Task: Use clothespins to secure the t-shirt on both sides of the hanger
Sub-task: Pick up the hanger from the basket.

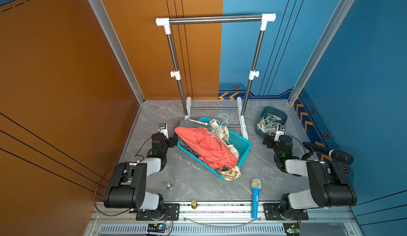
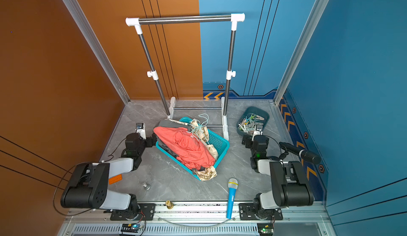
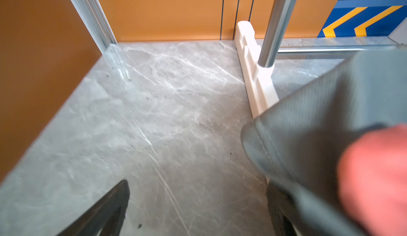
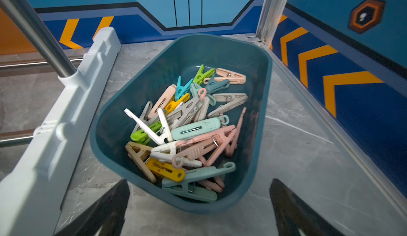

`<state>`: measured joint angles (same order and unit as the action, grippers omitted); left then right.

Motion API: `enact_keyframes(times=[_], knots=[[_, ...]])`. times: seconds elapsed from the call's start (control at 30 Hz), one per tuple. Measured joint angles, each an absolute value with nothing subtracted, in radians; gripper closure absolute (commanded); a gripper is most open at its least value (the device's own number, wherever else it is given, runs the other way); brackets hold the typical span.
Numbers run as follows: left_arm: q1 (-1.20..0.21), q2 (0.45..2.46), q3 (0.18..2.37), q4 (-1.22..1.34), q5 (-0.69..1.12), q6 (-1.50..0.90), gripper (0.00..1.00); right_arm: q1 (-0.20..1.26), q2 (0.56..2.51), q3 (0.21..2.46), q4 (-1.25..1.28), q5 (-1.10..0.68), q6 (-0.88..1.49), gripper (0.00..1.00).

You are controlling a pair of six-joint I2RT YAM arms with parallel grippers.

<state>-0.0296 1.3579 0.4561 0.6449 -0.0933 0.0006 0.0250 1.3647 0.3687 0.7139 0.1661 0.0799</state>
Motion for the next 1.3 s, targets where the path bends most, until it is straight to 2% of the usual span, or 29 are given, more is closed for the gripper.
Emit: enact_keyframes(times=[0.13,0.23,0.4,0.53,0.63,0.73,0.83,0.9,0.97,1.0,1.03,1.07,1.13,1.3], knots=[[-0.083,1.224,0.533,0.543,-0.205,-0.005,0.03,0.085,1.198,0.426,0.546,0.279,0.089,0.0],[-0.13,1.182,0.595,0.417,-0.382,-0.058,0.03,0.15,1.122,0.469,0.437,0.386,0.102,0.0],[-0.142,1.172,0.788,-0.017,-0.697,-0.329,0.03,0.241,1.029,0.517,0.247,0.517,0.128,0.0],[-0.099,1.116,0.886,-0.289,-0.792,-0.551,0.03,0.294,0.994,0.603,0.084,0.555,0.174,0.0],[-0.058,1.041,0.878,-0.37,-0.759,-0.63,0.03,0.341,1.032,0.724,-0.049,0.534,0.203,0.0],[-0.041,0.98,0.842,-0.375,-0.653,-0.642,0.03,0.43,1.098,0.814,-0.14,0.477,0.2,0.11],[-0.041,0.952,0.825,-0.374,-0.528,-0.633,0.01,0.522,1.159,0.862,-0.228,0.371,0.189,0.35],[-0.048,0.95,0.825,-0.372,-0.446,-0.615,0.05,0.564,1.194,0.883,-0.281,0.281,0.179,0.56],[-0.065,0.959,0.831,-0.376,-0.379,-0.597,0.09,0.587,1.222,0.897,-0.317,0.199,0.181,0.7],[-0.08,0.97,0.838,-0.38,-0.348,-0.589,0.11,0.594,1.236,0.903,-0.332,0.162,0.184,0.73],[-0.099,0.987,0.849,-0.386,-0.317,-0.58,0.12,0.599,1.253,0.912,-0.348,0.118,0.182,0.75],[-0.123,1.008,0.864,-0.39,-0.29,-0.572,0.17,0.603,1.272,0.925,-0.363,0.073,0.18,0.78],[-0.175,1.052,0.897,-0.395,-0.249,-0.553,0.19,0.607,1.32,0.955,-0.382,-0.003,0.181,0.8],[-0.328,1.164,0.996,-0.405,-0.185,-0.511,0.16,0.616,1.449,1.024,-0.382,-0.159,0.187,0.65]])
